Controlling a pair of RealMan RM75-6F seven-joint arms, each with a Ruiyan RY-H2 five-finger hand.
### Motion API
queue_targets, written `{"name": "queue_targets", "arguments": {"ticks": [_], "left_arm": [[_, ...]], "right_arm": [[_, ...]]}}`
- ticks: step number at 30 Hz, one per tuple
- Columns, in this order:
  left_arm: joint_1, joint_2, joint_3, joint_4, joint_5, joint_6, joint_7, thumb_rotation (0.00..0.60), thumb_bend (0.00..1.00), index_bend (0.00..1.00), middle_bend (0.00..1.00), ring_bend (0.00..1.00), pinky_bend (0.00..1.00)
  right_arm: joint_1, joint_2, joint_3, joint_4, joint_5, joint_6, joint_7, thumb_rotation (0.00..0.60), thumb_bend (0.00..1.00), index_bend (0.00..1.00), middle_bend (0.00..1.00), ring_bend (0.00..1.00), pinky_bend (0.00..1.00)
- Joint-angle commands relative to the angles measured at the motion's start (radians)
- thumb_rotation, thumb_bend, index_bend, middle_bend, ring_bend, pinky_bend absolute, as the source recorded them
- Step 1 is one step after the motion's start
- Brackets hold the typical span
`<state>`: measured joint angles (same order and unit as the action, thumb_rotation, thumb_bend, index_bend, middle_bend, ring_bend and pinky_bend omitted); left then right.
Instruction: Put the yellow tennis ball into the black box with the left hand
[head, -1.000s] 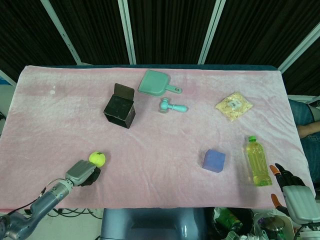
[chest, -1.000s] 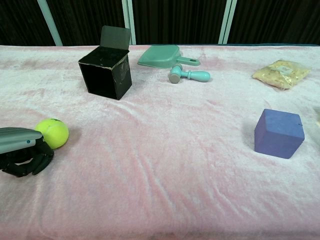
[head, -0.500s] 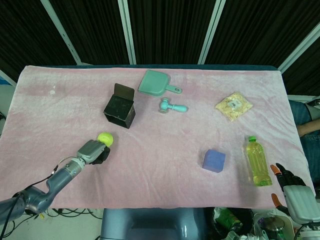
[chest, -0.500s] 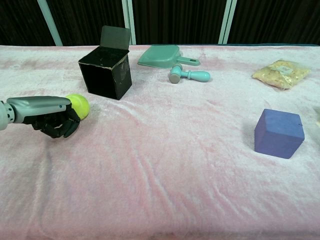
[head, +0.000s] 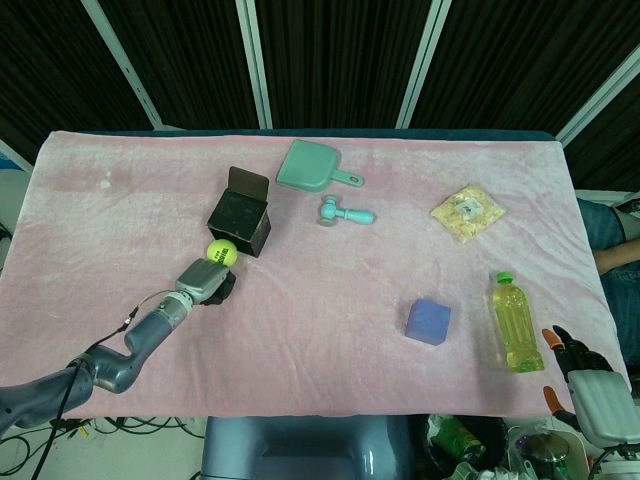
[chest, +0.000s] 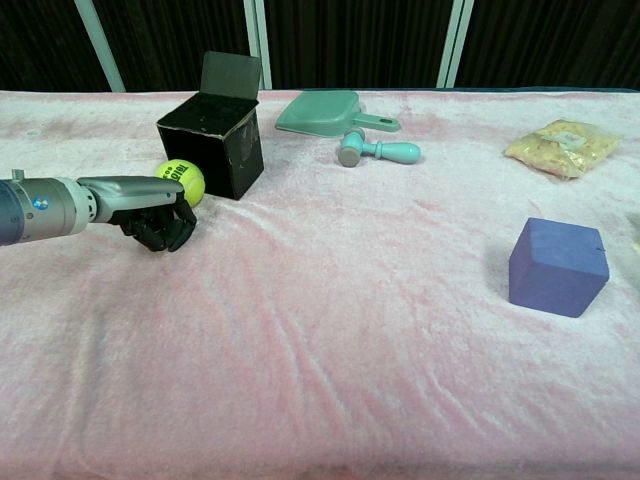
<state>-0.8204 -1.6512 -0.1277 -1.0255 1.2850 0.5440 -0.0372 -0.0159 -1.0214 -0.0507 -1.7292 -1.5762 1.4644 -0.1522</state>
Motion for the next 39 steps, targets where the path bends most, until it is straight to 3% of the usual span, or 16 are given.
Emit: {"name": "queue_targets", "arguments": {"ticks": [1,26,39], "left_arm": [[-0.022,-0.025,-0.007,0.035,-0.014,-0.016,0.008,0.600,0.77,0.76,0.86,0.90,1.00],[-0.170,-0.140,-0.078,0.252,-0.190,-0.127,0.103,0.600,0.77,0.76,0.86,0.90,1.00],[-0.208,-0.152,-0.070,0.282,-0.264,-0.170,0.150,0.600,0.77,0.76,0.86,0.90,1.00]], "right_arm": [[0.000,0.000,0.000,-0.001,0.002,-0.001,0.000,0.600,0.35,0.00,0.06,0.16,0.25],[-0.003,-0.001,0.006,-0.006,0.011,0.005,-0.001,0.600,0.35,0.00,0.06,0.16,0.24],[-0.004,0.001,0.006,-0.009,0.010,0.006,0.004,0.600,0.35,0.00,0.06,0.16,0.25]]}}
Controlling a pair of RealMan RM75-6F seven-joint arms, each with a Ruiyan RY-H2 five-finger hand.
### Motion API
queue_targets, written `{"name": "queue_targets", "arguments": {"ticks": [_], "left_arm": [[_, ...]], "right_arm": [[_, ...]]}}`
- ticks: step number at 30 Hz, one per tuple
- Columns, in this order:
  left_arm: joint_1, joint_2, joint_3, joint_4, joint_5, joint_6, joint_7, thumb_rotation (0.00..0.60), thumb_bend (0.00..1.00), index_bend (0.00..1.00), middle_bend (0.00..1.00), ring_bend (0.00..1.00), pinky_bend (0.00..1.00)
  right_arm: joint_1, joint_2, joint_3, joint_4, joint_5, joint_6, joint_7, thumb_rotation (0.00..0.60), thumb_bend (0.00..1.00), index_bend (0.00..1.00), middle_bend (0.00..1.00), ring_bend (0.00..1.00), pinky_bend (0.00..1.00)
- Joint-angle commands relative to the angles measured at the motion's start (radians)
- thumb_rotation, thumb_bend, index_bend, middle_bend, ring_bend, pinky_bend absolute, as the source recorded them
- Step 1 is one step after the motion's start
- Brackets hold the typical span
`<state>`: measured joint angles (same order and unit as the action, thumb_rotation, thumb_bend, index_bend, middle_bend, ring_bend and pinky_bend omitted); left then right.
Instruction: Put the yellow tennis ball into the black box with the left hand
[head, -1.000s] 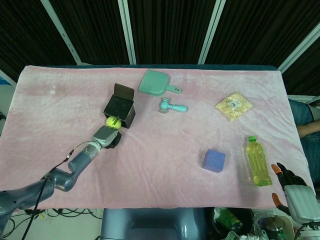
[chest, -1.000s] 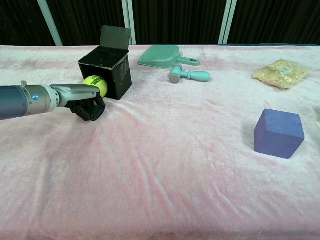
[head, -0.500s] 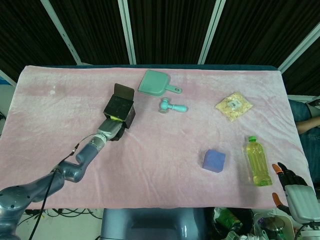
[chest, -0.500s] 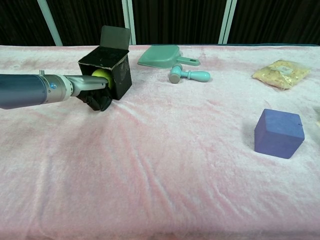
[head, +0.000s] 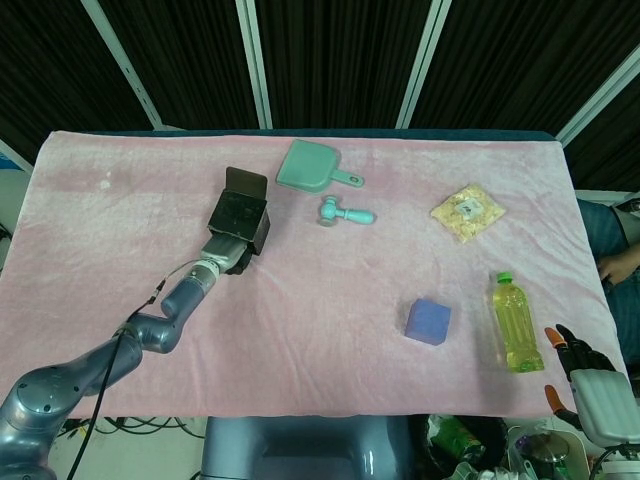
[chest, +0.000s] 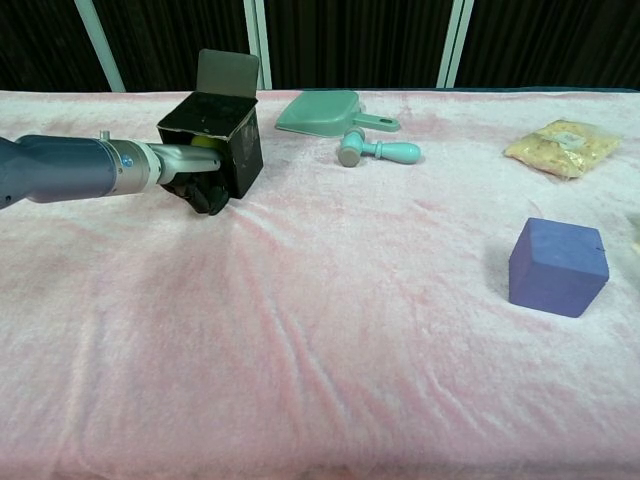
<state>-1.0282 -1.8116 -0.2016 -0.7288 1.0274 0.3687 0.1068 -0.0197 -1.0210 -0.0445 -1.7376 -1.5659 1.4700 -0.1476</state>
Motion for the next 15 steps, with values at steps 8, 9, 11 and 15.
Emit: {"name": "queue_targets", "arguments": {"ticks": [8,9,11,15], "left_arm": [[0.028,0.113,0.045,-0.181,-0.038,0.020,0.050,0.600,0.75,0.75,0.84,0.87,1.00],[0.033,0.142,0.055,-0.225,-0.054,0.020,0.060,0.600,0.74,0.73,0.81,0.85,1.00],[0.040,0.213,0.087,-0.330,-0.084,0.028,0.096,0.600,0.68,0.62,0.69,0.71,0.94],[0.053,0.356,0.154,-0.557,-0.158,0.129,0.195,0.600,0.51,0.36,0.36,0.33,0.61]], "right_arm": [[0.000,0.001,0.000,-0.002,0.002,-0.001,-0.003,0.600,0.35,0.00,0.06,0.16,0.25],[0.000,0.002,0.000,-0.002,0.003,-0.003,-0.004,0.600,0.35,0.00,0.06,0.16,0.25],[0.001,0.003,0.001,-0.003,0.007,-0.007,-0.007,0.600,0.34,0.00,0.06,0.16,0.25],[0.004,0.003,0.006,-0.002,0.020,-0.011,-0.020,0.600,0.30,0.00,0.05,0.15,0.24]]}}
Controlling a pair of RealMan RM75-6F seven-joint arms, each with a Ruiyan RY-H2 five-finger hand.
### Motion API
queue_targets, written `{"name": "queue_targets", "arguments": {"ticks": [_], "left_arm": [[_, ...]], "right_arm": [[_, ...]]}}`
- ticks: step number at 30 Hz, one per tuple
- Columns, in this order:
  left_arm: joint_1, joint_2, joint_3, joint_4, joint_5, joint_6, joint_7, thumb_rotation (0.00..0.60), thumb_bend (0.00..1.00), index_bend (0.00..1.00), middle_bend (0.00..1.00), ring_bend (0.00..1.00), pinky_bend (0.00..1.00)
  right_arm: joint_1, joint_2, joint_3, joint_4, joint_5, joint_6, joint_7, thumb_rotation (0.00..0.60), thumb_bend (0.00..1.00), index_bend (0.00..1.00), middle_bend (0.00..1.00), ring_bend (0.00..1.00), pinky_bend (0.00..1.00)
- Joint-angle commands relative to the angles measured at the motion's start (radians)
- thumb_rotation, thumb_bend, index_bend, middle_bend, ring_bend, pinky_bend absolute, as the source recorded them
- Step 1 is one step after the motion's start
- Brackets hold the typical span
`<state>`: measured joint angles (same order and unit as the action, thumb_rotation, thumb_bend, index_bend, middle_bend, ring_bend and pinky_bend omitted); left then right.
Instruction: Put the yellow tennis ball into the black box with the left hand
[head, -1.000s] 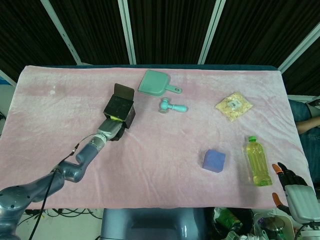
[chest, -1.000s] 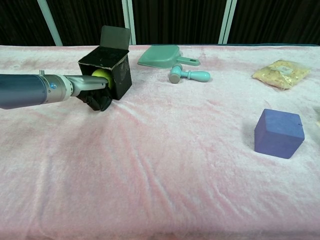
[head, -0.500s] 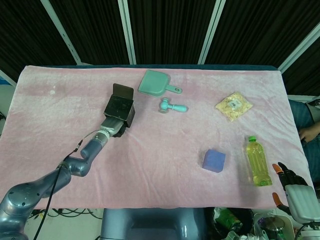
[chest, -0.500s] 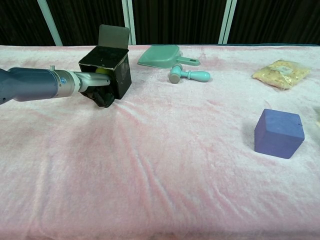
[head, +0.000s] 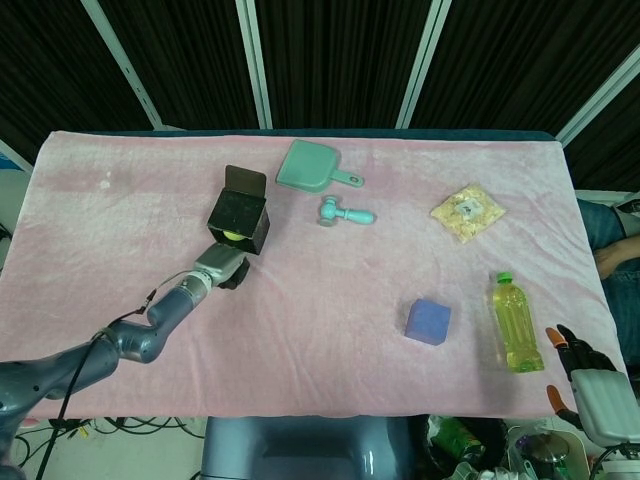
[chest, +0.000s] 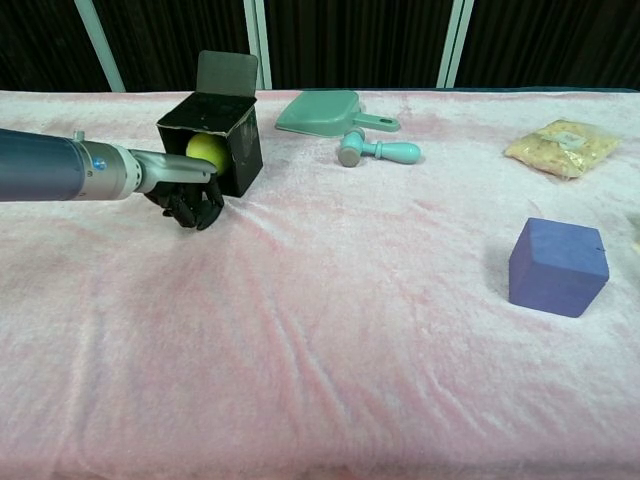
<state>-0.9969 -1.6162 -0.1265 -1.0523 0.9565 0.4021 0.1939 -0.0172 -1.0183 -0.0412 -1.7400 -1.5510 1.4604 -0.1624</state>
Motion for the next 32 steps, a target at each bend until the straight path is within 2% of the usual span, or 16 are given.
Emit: {"name": "queue_targets", "arguments": {"ticks": [1,2,5,7,10,13,15,17,18,19,22,25,27,32], "left_arm": [[0.027,0.199,0.096,-0.302,-0.114,0.142,0.141,0.600,0.47,0.29,0.28,0.24,0.52],[0.033,0.235,0.111,-0.373,-0.139,0.193,0.173,0.600,0.43,0.24,0.22,0.17,0.45],[0.064,0.329,0.143,-0.571,-0.180,0.353,0.250,0.600,0.34,0.15,0.11,0.05,0.31],[0.098,0.391,0.168,-0.706,-0.175,0.473,0.299,0.600,0.31,0.13,0.09,0.03,0.25],[0.180,0.477,0.213,-0.878,-0.106,0.638,0.328,0.600,0.26,0.12,0.08,0.03,0.19],[0.252,0.530,0.255,-0.958,-0.028,0.744,0.325,0.600,0.25,0.12,0.07,0.01,0.13],[0.329,0.572,0.297,-1.002,0.057,0.852,0.308,0.600,0.25,0.12,0.06,0.00,0.09],[0.397,0.597,0.329,-1.015,0.140,0.944,0.280,0.600,0.25,0.12,0.06,0.00,0.07],[0.472,0.614,0.362,-1.010,0.231,1.040,0.231,0.600,0.25,0.12,0.06,0.00,0.06],[0.515,0.619,0.380,-0.996,0.285,1.092,0.195,0.600,0.25,0.12,0.06,0.00,0.06],[0.656,0.615,0.423,-0.895,0.436,1.248,0.055,0.600,0.25,0.12,0.05,0.00,0.05],[0.755,0.607,0.435,-0.831,0.459,1.335,-0.029,0.600,0.25,0.11,0.03,0.00,0.06],[0.810,0.622,0.424,-0.832,0.421,1.374,-0.043,0.600,0.25,0.10,0.02,0.00,0.05],[0.824,0.626,0.396,-0.840,0.415,1.316,-0.035,0.600,0.25,0.10,0.02,0.00,0.03]], "right_arm": [[0.002,0.000,0.005,0.001,0.010,-0.003,-0.009,0.600,0.28,0.00,0.05,0.15,0.24],[0.003,0.000,0.008,0.001,0.016,-0.004,-0.012,0.600,0.28,0.00,0.05,0.15,0.24],[0.005,-0.001,0.014,0.000,0.029,-0.009,-0.020,0.600,0.27,0.00,0.05,0.15,0.24],[0.007,-0.001,0.017,-0.002,0.036,-0.011,-0.021,0.600,0.27,0.00,0.05,0.15,0.24],[0.006,-0.001,0.019,-0.004,0.040,-0.010,-0.025,0.600,0.27,0.00,0.05,0.15,0.25],[0.005,-0.002,0.019,-0.005,0.039,-0.007,-0.026,0.600,0.26,0.00,0.05,0.15,0.24],[0.005,-0.002,0.020,-0.004,0.040,-0.006,-0.026,0.600,0.25,0.00,0.05,0.15,0.25],[0.005,-0.001,0.021,-0.004,0.040,-0.004,-0.026,0.600,0.24,0.00,0.05,0.15,0.24],[0.006,-0.001,0.022,-0.003,0.038,-0.003,-0.026,0.600,0.23,0.00,0.05,0.15,0.24],[0.006,-0.001,0.022,-0.003,0.037,-0.002,-0.025,0.600,0.22,0.00,0.05,0.15,0.24],[0.007,0.000,0.024,0.001,0.024,0.007,-0.019,0.600,0.21,0.00,0.04,0.15,0.24],[0.006,-0.003,0.026,0.010,0.006,0.024,-0.013,0.600,0.20,0.00,0.04,0.14,0.24],[0.007,-0.018,0.034,0.025,-0.038,0.064,0.006,0.600,0.20,0.00,0.04,0.14,0.23],[0.004,-0.057,0.046,0.082,-0.103,0.134,0.059,0.600,0.20,0.00,0.04,0.14,0.23]]}}
